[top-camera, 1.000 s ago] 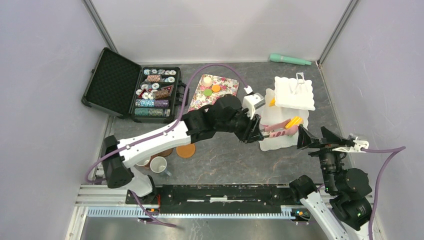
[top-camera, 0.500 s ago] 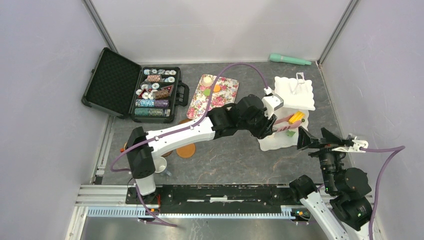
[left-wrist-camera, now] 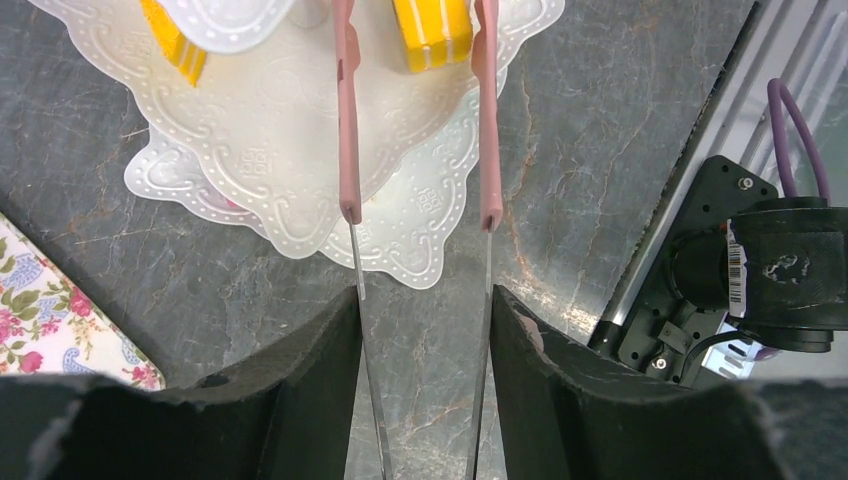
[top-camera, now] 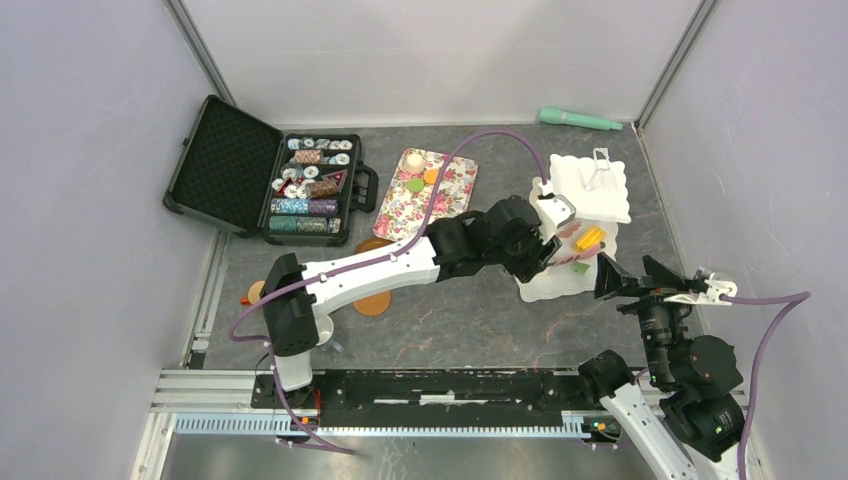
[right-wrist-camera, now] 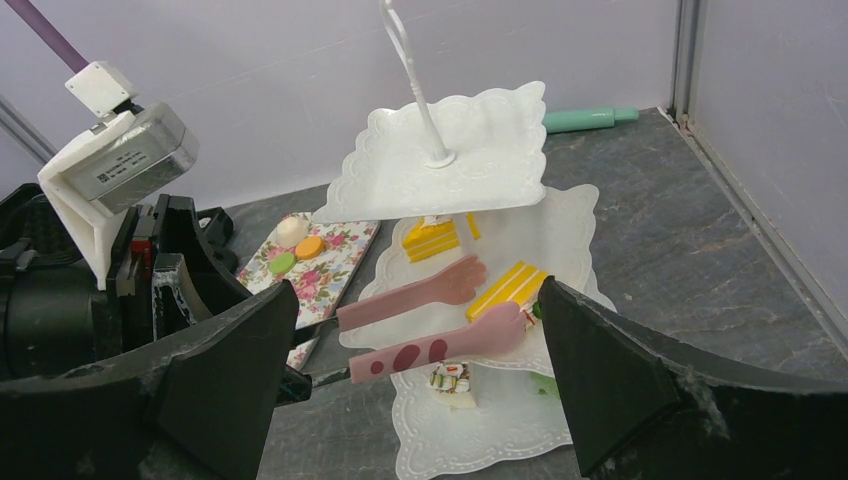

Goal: Serve the afternoon tea

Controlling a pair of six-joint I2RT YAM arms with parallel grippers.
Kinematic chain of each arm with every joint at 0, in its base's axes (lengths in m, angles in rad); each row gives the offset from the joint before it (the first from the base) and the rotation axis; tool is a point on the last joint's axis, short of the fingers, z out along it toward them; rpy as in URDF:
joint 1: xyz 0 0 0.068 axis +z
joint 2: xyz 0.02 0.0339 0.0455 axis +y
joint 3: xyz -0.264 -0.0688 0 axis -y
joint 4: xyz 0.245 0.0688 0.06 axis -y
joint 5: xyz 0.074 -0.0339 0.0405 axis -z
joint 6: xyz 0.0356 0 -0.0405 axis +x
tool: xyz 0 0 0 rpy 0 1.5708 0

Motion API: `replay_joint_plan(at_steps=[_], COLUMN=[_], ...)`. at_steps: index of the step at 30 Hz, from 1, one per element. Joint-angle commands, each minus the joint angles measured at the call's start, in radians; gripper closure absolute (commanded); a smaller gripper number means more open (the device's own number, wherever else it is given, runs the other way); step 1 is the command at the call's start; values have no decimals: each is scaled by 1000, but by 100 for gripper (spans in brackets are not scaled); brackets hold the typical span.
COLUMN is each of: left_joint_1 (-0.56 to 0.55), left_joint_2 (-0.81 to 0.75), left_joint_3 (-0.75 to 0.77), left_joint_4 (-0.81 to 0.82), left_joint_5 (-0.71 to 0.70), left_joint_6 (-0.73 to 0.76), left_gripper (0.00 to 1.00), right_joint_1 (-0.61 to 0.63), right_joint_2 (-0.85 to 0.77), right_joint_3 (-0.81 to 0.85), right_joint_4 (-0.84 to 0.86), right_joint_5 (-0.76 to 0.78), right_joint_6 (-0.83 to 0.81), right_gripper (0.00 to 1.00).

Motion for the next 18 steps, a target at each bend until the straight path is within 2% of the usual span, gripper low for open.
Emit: replay_joint_plan(at_steps=[1, 8, 18], left_joint_1=[-13, -26, -39], left_joint_2=[-30, -90, -212], left_joint_3=[48, 28, -102], left_joint_4=[15, 19, 45], left_joint_5=[-32, -19, -11], left_joint_6=[49, 55, 54], left_gripper=[45, 45, 46], right_joint_1=[3, 4, 3], right_joint_2=[-40, -38, -27], right_joint_3=[9, 6, -4], right_joint_4=[19, 20, 41], right_joint_5=[8, 2, -18], right_joint_6=[-1, 4, 10], right_gripper=[2, 2, 2])
